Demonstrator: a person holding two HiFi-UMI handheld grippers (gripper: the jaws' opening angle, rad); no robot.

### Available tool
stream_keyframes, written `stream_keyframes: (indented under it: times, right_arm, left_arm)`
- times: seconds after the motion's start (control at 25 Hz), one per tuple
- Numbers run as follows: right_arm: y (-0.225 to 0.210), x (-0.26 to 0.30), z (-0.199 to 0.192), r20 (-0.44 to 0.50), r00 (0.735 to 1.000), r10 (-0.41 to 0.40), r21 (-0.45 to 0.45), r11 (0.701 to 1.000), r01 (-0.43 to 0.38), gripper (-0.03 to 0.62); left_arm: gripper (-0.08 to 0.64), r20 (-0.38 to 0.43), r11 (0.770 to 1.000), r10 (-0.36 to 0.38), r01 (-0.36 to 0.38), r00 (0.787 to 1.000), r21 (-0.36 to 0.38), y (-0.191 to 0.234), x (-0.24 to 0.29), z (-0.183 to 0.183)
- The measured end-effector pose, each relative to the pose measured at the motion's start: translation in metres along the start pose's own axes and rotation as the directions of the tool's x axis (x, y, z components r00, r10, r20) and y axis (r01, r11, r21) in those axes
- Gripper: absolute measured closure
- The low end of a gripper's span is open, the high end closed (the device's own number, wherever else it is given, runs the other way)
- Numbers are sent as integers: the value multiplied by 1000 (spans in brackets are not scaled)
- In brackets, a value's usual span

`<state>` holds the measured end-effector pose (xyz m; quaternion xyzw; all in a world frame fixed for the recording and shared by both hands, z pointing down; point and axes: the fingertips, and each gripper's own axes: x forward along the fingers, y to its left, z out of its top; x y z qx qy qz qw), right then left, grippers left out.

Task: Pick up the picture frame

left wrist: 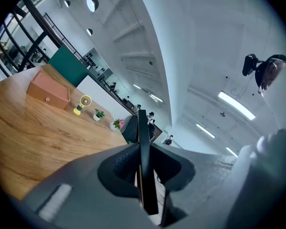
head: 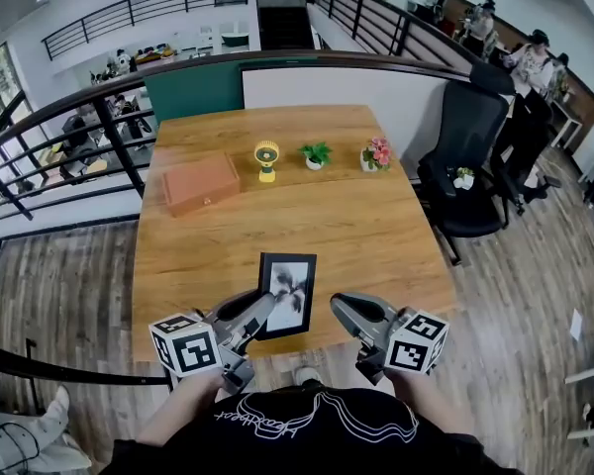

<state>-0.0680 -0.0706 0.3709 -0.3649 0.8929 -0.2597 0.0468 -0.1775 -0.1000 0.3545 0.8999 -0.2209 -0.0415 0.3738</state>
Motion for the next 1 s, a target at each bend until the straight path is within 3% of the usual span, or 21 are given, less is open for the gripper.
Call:
stream_keyframes:
  times: [0.24, 1.0]
  right_arm:
    - [9, -10, -8, 40, 999, -18, 22, 1000, 17, 568]
    - [23, -10, -21, 26, 999, -46, 32, 998, 45, 568]
  left_arm:
    - [480, -6, 1000, -23, 23, 1000, -3, -4, -8, -11]
    - [480, 3, 999, -27, 27, 1000, -44, 1, -25, -22]
